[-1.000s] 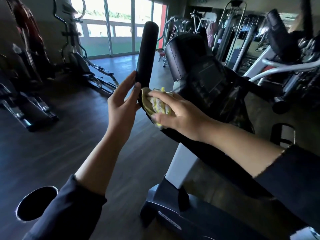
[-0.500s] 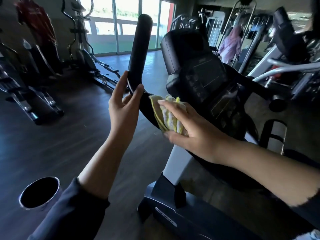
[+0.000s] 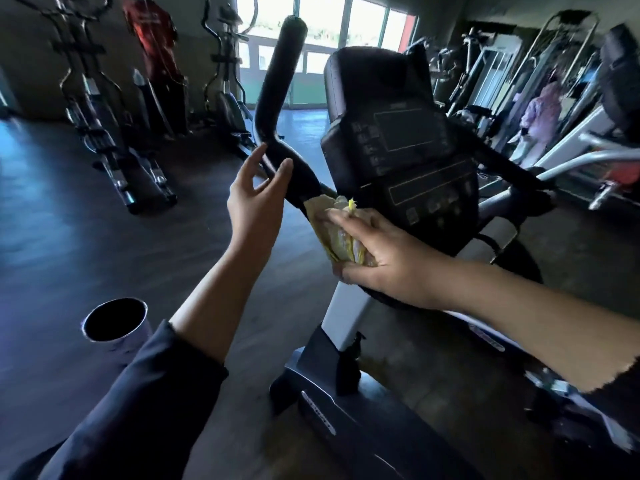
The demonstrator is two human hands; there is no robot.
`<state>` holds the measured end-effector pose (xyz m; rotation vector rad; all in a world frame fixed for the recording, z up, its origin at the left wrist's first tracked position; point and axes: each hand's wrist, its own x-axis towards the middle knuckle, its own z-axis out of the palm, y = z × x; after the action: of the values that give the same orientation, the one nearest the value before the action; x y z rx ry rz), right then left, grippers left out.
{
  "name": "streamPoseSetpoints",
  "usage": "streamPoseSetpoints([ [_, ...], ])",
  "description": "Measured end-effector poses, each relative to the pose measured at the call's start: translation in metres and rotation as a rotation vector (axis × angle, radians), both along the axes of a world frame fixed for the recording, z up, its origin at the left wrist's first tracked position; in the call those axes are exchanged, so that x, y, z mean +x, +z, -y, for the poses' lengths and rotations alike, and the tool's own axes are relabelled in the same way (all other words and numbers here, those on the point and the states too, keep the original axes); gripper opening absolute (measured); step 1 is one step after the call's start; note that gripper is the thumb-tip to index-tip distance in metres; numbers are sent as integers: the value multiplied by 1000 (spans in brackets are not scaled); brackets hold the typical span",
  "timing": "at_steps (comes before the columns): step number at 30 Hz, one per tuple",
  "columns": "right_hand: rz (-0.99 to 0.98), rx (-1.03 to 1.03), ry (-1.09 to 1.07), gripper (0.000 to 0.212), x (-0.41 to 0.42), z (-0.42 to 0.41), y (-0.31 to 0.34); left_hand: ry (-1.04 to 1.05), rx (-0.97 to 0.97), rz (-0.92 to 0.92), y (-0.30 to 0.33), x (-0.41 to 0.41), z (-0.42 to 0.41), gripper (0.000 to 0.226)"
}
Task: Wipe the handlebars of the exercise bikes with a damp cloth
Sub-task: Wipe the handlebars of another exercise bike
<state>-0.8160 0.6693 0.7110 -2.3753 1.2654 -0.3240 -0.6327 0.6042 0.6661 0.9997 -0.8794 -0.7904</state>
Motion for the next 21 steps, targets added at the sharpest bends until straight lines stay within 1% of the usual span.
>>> streamPoseSetpoints([
  [3,-65,-16,-8,77,12,8,6,45,34,26,3,-7,-11,54],
  [5,-61,-28,-8,78,20,9,6,70,58,41,5,-9,-16,57],
  [7,-60,-13,-7,78,14,4,4,88,72,53,7,-12,-20,58],
  [12,-183,-28,72,74,-12,-9,6,82,70,40,6,-13,-21,60],
  [14,-166,-25,53,76,-3,0,8,80,69,57,6,-11,-20,58],
  [18,-64,-14,7,77,9,10,3,83,70,95,3,-10,-18,51],
  [21,-165,-25,73,78,-15,-5,3,66,61,83,2,-9,-21,56],
])
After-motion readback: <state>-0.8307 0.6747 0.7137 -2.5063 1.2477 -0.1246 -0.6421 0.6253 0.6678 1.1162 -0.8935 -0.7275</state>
